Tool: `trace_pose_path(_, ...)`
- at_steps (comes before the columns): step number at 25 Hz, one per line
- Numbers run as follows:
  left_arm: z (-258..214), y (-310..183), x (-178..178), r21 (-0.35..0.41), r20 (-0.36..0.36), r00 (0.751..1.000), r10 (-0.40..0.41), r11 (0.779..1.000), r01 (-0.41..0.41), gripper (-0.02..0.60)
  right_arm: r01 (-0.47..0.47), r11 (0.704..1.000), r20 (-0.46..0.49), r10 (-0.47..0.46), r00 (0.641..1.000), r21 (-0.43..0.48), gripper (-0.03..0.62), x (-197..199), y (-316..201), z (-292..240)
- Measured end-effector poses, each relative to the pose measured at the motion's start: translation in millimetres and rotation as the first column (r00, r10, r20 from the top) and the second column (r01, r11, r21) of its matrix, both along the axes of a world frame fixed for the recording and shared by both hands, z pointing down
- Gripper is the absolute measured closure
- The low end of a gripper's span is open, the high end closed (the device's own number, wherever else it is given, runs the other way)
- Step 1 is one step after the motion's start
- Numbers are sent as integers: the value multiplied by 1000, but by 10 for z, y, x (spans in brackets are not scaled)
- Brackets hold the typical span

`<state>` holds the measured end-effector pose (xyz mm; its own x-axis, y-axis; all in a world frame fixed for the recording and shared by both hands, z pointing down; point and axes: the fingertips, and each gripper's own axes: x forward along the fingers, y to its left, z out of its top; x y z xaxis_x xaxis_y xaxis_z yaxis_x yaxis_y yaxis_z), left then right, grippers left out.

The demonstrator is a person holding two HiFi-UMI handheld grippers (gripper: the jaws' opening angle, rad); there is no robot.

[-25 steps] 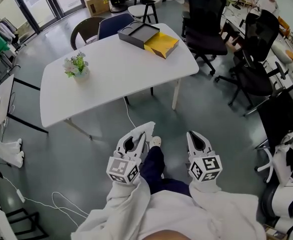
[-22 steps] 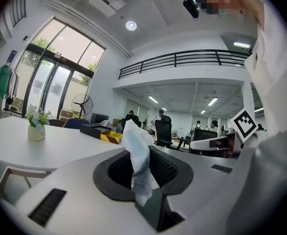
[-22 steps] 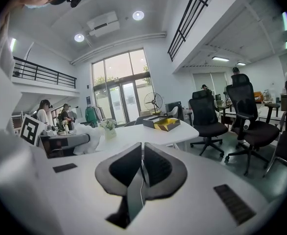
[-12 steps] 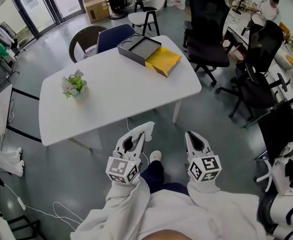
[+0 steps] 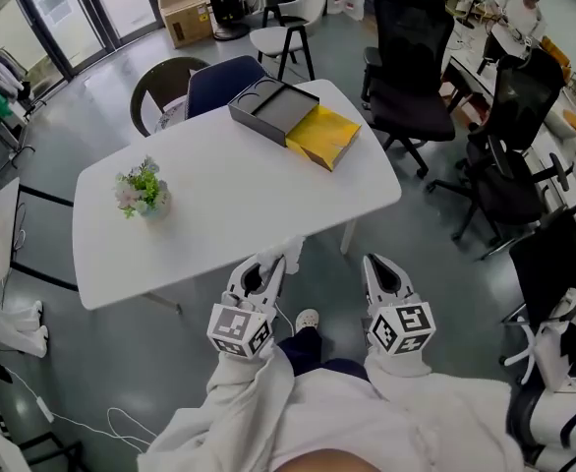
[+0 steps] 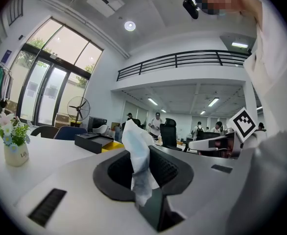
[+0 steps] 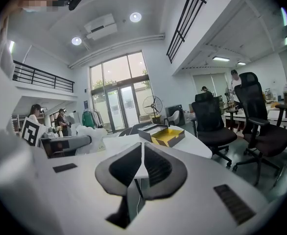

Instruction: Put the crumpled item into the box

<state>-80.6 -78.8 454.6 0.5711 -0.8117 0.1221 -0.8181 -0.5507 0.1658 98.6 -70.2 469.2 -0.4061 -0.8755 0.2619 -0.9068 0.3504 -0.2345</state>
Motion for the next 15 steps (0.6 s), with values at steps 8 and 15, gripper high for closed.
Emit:
trace_pose_path(8,75,-388,6,-17,2,1000,24,1000,-24,502,-22,1000,10,22,1000,-19,554,-9,-361,74)
trace_pose_path(15,143,-685,52,-20,8,997,72,997,-72,502,-54,998,9,54,998,-7,554,8,-648,107)
